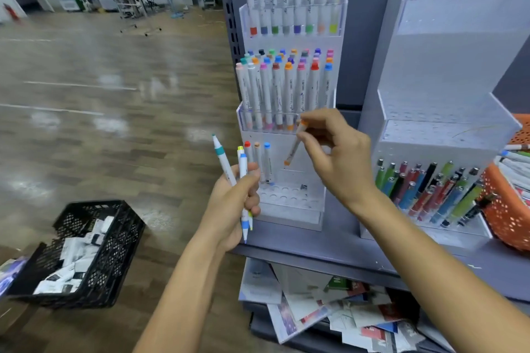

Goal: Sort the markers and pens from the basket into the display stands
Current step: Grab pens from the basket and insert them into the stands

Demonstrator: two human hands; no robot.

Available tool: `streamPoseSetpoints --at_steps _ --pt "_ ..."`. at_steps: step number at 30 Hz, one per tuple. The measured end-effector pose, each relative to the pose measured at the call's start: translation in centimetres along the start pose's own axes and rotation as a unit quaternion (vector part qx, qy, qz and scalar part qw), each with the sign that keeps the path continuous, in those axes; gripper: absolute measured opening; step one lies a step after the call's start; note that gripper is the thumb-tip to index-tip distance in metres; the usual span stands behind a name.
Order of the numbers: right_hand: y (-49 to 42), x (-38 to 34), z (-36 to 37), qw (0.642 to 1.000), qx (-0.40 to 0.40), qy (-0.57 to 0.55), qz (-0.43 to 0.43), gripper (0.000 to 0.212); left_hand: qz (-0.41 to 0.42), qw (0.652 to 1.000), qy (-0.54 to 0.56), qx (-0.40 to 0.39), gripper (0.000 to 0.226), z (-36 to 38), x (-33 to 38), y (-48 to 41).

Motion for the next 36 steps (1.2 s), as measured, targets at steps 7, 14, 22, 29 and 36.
streamPoseSetpoints --at_steps 7,14,22,29,36 --pt "0.1 1.3 3.0 0.998 -0.018 0.062 -0.01 0.018 -0.01 0.993 0.095 -0.074 0.023 -1.5 0.0 -0.8" --pt "0.5 1.6 3.9 0.995 -0.043 0.086 -0.012 0.017 -0.014 0.989 0.103 -0.103 0.027 -1.8 -0.1 -1.2" --pt "1.2 2.4 5.0 0.974 -0.069 0.211 -0.053 0.015 0.011 0.995 0.065 -0.079 0.04 -1.8 0.2 -1.6" --pt "1.6 1.8 4.1 0.991 -0.043 0.114 0.05 0.025 0.001 0.998 0.033 -0.052 0.029 -1.8 -0.2 -1.7" --pt "1.6 -0.6 3.7 0.962 -0.105 -0.164 0.19 0.036 0.032 0.995 -0.053 -0.08 0.027 -0.4 -0.5 -1.4"
Point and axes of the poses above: each hand's wrist, its own y-axis away from the middle knuckle, its own z-axis out of the palm, x = y × z, the point moved 3 cm from there along -y, towards the middle knuckle, and after that the axes turned 1 degree about x, right-handed, at the moved point
